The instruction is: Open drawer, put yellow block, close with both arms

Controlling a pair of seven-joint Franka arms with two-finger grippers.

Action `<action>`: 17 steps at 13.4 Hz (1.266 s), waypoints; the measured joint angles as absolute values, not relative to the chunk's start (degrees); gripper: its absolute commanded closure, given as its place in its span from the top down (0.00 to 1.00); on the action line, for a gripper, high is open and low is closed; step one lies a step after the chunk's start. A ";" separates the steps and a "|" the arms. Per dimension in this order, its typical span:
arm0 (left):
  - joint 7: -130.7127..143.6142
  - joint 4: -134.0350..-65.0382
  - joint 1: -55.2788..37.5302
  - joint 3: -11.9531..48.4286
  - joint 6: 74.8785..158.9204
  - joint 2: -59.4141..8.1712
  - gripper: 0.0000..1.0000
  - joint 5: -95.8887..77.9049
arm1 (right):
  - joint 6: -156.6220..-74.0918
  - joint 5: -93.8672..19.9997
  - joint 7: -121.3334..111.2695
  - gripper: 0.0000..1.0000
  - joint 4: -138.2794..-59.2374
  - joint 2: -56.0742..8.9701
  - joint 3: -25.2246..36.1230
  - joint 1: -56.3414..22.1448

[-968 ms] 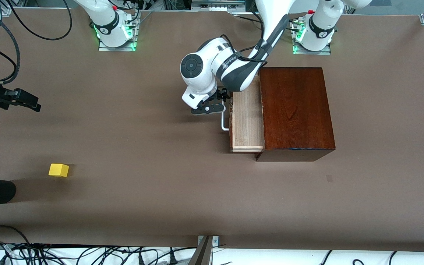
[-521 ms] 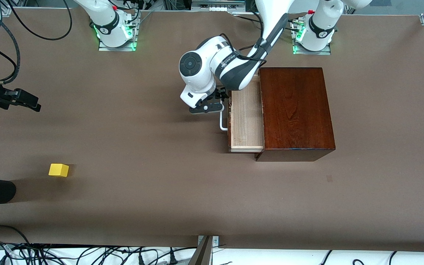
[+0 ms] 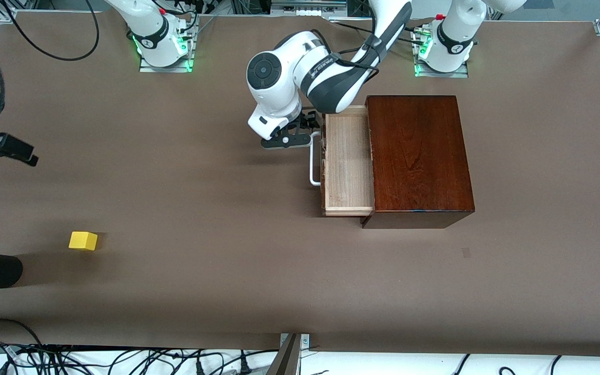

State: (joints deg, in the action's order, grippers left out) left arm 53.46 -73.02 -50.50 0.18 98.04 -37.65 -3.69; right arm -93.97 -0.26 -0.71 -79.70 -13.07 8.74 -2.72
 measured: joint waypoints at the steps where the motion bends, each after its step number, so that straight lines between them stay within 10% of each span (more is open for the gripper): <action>1: 53.46 -72.86 -50.46 0.17 96.53 -36.51 1.00 -3.72 | -94.03 -0.26 -1.69 1.00 -77.47 -15.64 8.85 -1.63; 10: 46.90 -71.91 -35.93 -0.99 85.14 -19.26 1.00 -3.76 | -101.84 -0.49 -6.10 1.00 -69.11 -35.46 8.70 0.50; 17: 20.82 -72.49 -12.81 -1.52 81.78 -15.46 1.00 -3.79 | -124.70 -4.99 -10.10 1.00 -80.65 -42.81 8.87 3.01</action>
